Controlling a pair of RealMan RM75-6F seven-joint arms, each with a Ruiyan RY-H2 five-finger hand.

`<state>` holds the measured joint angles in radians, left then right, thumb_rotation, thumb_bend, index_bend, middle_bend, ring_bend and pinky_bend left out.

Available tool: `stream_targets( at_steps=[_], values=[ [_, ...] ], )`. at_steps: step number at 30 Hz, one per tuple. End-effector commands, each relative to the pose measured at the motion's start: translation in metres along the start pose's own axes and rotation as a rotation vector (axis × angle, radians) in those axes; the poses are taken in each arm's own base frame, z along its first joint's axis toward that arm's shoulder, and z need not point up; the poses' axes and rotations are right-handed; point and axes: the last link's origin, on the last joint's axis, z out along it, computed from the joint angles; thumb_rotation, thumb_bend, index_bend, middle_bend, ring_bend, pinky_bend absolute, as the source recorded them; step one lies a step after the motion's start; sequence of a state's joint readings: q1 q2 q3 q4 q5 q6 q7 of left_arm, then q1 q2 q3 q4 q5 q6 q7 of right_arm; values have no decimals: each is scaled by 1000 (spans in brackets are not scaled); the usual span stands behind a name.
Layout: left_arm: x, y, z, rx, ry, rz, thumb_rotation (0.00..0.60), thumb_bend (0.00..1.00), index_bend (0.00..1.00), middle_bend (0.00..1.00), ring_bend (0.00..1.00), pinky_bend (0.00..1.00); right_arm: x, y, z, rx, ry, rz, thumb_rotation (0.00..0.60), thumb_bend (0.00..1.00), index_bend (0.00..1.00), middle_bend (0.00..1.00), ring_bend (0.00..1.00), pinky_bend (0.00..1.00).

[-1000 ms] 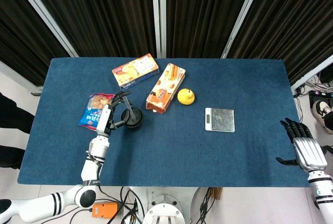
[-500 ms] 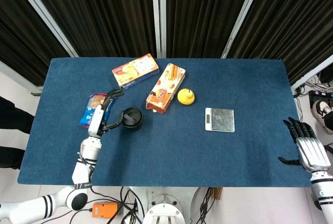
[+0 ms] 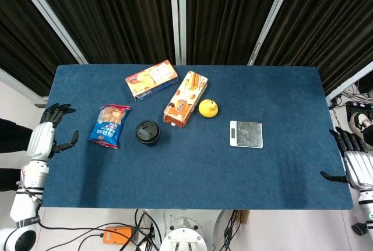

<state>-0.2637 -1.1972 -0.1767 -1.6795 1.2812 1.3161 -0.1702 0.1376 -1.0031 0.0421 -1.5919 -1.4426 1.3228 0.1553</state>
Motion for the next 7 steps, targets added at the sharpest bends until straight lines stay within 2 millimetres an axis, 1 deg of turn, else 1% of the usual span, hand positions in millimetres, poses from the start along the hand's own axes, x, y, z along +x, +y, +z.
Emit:
stream_targets(
  at_steps=[1,4,7],
  values=[
    [17,-47,-43,128,1,335,600,272,223,144,0,0,1,-1,0,8,7,1,600,109,0,52,0,22],
    [16,-56,-59,135,8,387,600,217,223,144,0,0,-1,-4,-1,16,16,7,600,109,0,53,0,22],
    [16,-58,-71,134,29,395,600,200,223,144,0,0,-3,-7,0,23,13,8,600,109,0,53,0,22]
  ],
)
